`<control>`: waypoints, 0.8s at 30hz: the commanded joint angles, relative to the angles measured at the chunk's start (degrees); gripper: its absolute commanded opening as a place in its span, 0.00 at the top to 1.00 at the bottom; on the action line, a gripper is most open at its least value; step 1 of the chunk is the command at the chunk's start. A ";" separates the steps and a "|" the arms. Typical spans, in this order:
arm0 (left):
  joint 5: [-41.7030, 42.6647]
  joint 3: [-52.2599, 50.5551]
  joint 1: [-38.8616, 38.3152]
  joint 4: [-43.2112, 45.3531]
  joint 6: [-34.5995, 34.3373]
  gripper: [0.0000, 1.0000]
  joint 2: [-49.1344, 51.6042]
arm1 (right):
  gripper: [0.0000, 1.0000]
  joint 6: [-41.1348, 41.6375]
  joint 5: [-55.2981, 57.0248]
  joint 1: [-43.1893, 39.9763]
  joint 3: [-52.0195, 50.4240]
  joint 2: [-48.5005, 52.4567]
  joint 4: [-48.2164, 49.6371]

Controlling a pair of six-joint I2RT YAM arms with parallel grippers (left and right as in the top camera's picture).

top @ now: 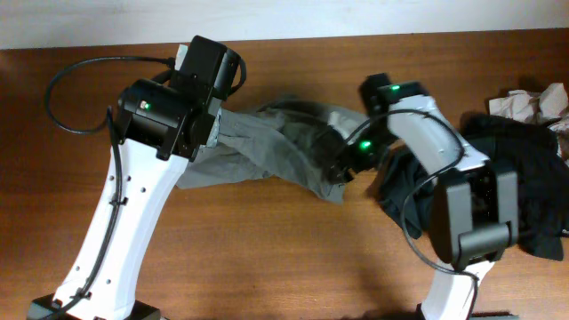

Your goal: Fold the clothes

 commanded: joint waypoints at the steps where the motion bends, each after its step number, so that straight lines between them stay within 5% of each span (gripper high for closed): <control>1: -2.56 0.46 0.96 1.60 0.33 1.00 -0.87 | 0.16 -1.99 3.82 4.92 -0.31 -0.81 0.13; 24: -1.46 0.46 4.68 10.25 5.49 1.00 -0.87 | 0.17 16.33 32.79 27.91 -7.06 -0.81 10.97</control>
